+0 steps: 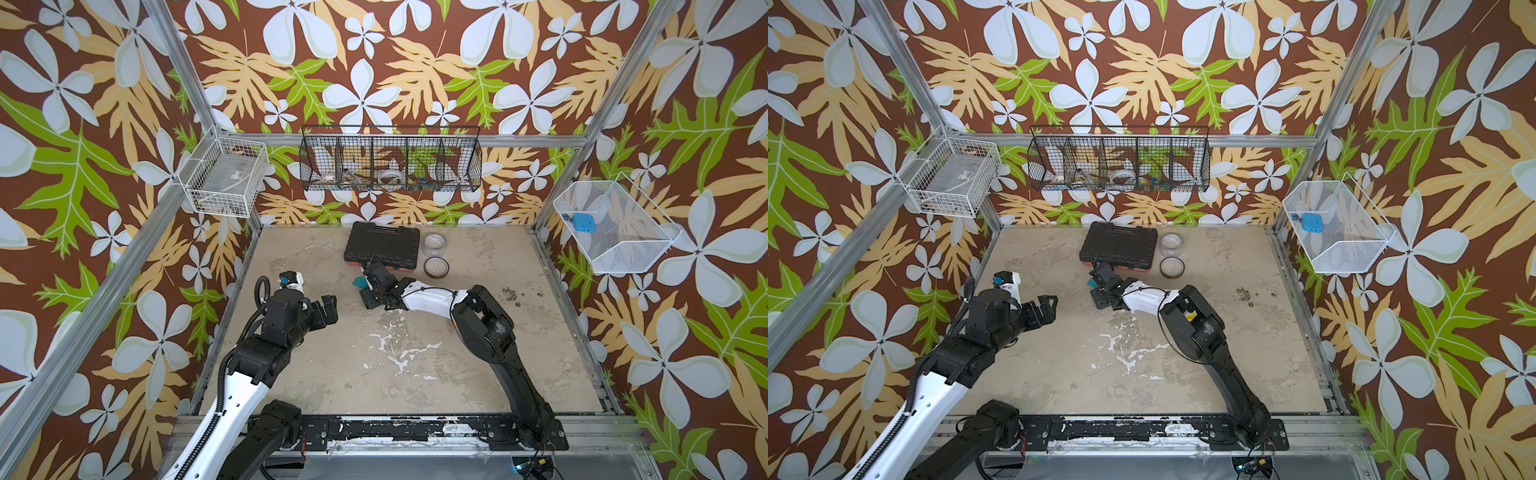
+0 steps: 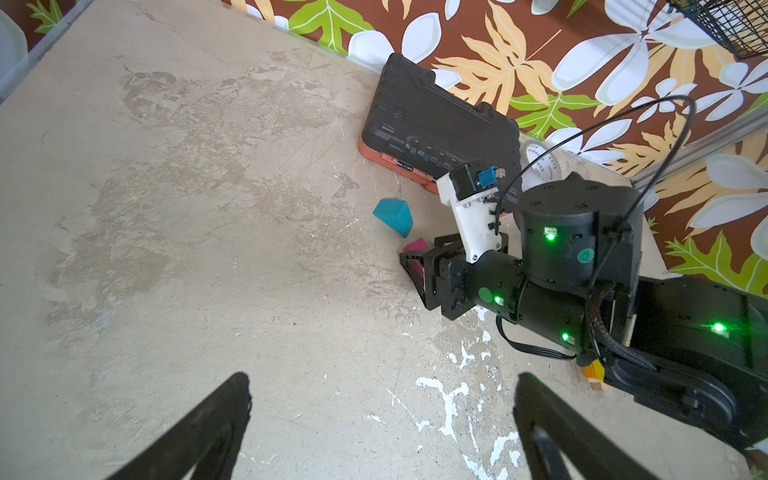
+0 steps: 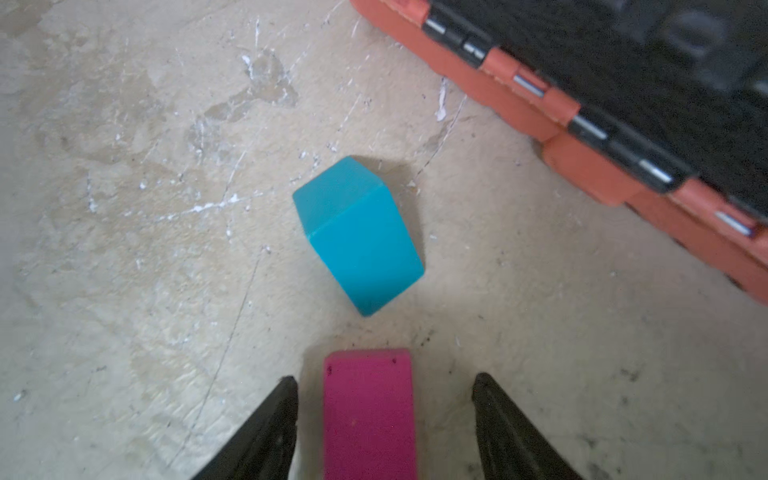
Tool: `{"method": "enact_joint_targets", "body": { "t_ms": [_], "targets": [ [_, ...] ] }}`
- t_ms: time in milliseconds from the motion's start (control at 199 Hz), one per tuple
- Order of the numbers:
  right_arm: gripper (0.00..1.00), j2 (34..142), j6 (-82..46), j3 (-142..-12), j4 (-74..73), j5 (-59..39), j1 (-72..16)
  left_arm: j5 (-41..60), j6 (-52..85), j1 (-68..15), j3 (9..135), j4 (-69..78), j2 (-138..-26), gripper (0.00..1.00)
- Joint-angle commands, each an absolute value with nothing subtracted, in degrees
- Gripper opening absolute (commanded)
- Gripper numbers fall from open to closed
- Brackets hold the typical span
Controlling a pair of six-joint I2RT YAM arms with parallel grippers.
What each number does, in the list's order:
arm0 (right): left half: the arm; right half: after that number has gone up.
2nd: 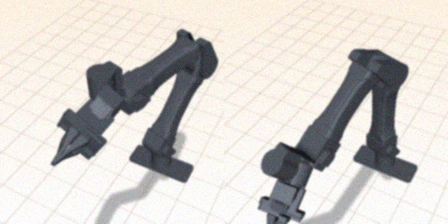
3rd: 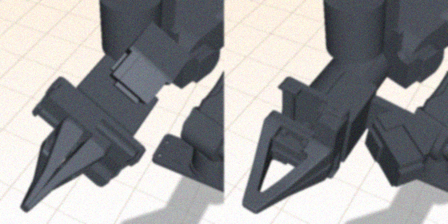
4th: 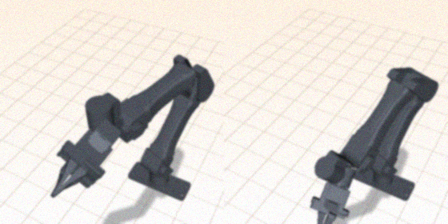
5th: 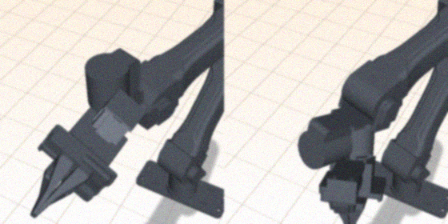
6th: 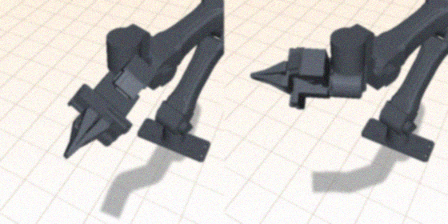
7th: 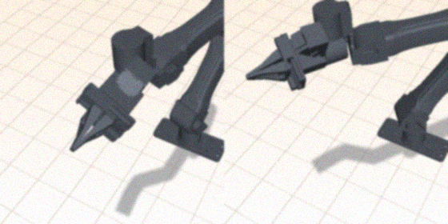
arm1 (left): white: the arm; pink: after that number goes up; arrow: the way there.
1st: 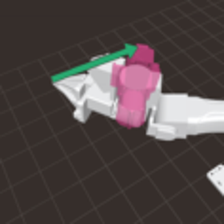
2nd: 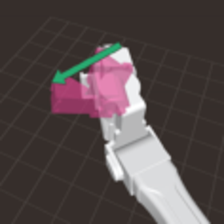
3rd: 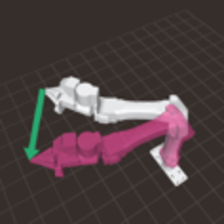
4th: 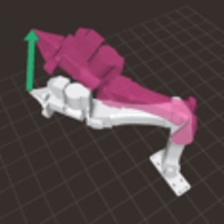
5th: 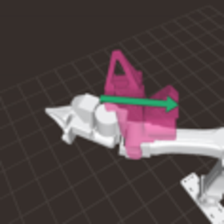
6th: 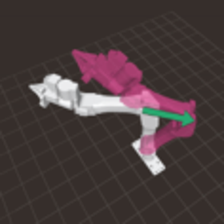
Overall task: Build the wood block tower
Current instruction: 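Lower the right gripper and close it on the magenta block, then lift the magenta block with the right gripper and carry it toward the stack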
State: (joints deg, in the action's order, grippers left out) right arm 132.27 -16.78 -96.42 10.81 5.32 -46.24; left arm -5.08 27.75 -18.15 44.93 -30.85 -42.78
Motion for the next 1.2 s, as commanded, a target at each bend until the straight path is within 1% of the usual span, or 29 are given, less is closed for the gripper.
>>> {"method": "enact_joint_targets", "body": {
  "t_ms": [0,50,105,226,311,461,536,592,757,847,968,1053,1128,1198],
  "targets": [
    [0.66,131.1,-17.7,-93.9,16.1,2.6,-46.8,-4.3,26.7,-18.0,44.7,-29.4,-42.5,0.99],
    [0.63,130.4,-17.7,-92.9,15.4,2.6,-47.0,-4.0,26.6,-17.9,44.6,-29.4,-42.2,0.99],
    [0.59,130.3,-17.8,-92.8,15.5,2.8,-46.9,-3.8,26.6,-18.0,44.6,-29.2,-41.9,0.99],
    [0.42,131.8,-17.6,-95.1,17.5,3.3,-47.0,-3.5,26.5,-17.9,44.5,-29.1,-41.4,0.99],
    [0.34,132.9,-17.7,-96.1,18.3,3.9,-46.9,-3.4,26.5,-17.9,44.4,-29.0,-41.1,0.99],
    [0.27,133.0,-17.9,-97.0,19.3,4.0,-47.0,-3.3,26.5,-17.9,44.3,-28.8,-40.1,0.99],
    [0.21,131.2,-18.0,-96.0,19.4,3.7,-47.0,-2.9,26.5,-17.9,44.2,-28.7,-40.0,0.99],
    [0.18,128.8,-18.0,-94.1,18.8,3.6,-47.0,-2.8,26.3,-18.0,44.2,-28.6,-40.2,0.98],
    [0.13,117.3,-19.3,-85.8,16.5,2.4,-46.9,-2.1,26.2,-17.9,44.1,-28.4,-40.2,0.96],
    [0.11,108.3,-20.1,-80.6,15.2,2.6,-47.0,-1.8,26.2,-18.0,44.0,-28.3,-39.8,0.96],
    [0.02,96.2,-21.8,-76.2,19.5,5.8,-46.9,-2.0,26.6,-18.0,43.6,-28.2,-39.7,0.96],
    [0.01,86.6,-23.6,-73.2,21.8,8.0,-46.9,-2.0,26.7,-18.0,43.3,-28.1,-39.6,0.96],
    [0.00,77.7,-23.6,-69.6,21.3,7.5,-46.9,-2.0,26.7,-18.4,43.3,-28.1,-39.1,0.96],
    [0.00,69.7,-23.1,-65.8,19.9,9.4,-46.9,-2.2,26.8,-19.2,43.2,-28.0,-38.3,0.96]
  ]
}}
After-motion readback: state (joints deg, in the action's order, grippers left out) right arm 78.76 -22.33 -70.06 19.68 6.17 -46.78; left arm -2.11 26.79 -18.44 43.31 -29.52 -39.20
